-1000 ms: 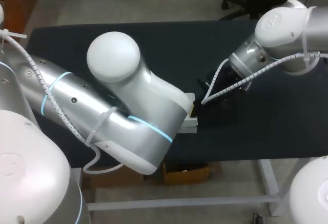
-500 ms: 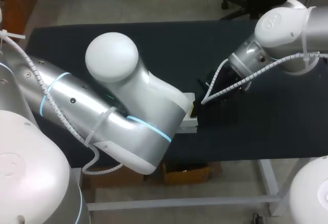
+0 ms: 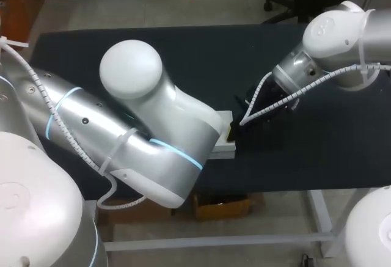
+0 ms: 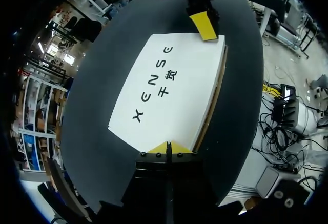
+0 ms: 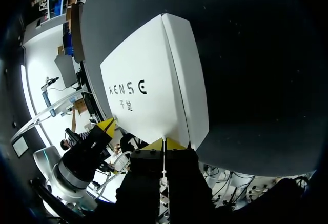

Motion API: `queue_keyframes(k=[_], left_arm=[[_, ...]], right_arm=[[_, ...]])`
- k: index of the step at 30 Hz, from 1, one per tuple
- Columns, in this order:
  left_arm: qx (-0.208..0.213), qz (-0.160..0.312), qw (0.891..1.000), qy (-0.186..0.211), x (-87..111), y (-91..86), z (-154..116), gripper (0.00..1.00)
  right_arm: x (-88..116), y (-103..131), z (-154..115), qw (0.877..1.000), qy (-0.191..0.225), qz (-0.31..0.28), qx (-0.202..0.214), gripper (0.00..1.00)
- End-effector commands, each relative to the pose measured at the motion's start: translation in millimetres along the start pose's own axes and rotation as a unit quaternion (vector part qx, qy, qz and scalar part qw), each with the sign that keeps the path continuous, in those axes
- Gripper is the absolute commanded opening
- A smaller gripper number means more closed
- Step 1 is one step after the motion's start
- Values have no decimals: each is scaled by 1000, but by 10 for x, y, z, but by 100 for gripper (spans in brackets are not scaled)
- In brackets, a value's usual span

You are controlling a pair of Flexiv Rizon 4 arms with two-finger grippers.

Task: Assemble the packaging by folding the flat box into shape, placing the metal phone stand inside, and closing the box properly

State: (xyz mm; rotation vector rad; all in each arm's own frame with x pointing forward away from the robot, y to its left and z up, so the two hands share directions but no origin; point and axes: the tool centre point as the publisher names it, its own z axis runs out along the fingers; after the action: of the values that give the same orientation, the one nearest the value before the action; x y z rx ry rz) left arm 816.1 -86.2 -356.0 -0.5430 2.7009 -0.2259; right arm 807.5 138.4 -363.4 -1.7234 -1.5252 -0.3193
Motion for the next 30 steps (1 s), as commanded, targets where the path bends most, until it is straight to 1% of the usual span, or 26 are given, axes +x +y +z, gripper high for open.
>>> queue_keyframes(k=[1, 21, 25, 30], left_arm=[[2, 0, 1000, 0, 22, 7, 56, 0], [11, -10, 1000, 17, 135, 72, 239, 0], [13, -11, 1000, 18, 150, 83, 225, 0], [14, -9, 1000, 1, 118, 65, 84, 0]], right_arm=[[-36, 45, 44, 1000, 2, 2, 6, 0], [-127, 97, 156, 1000, 7, 17, 16, 0], [-147, 98, 166, 1000, 8, 20, 18, 0], [-60, 16, 49, 1000, 14, 4, 1, 0]])
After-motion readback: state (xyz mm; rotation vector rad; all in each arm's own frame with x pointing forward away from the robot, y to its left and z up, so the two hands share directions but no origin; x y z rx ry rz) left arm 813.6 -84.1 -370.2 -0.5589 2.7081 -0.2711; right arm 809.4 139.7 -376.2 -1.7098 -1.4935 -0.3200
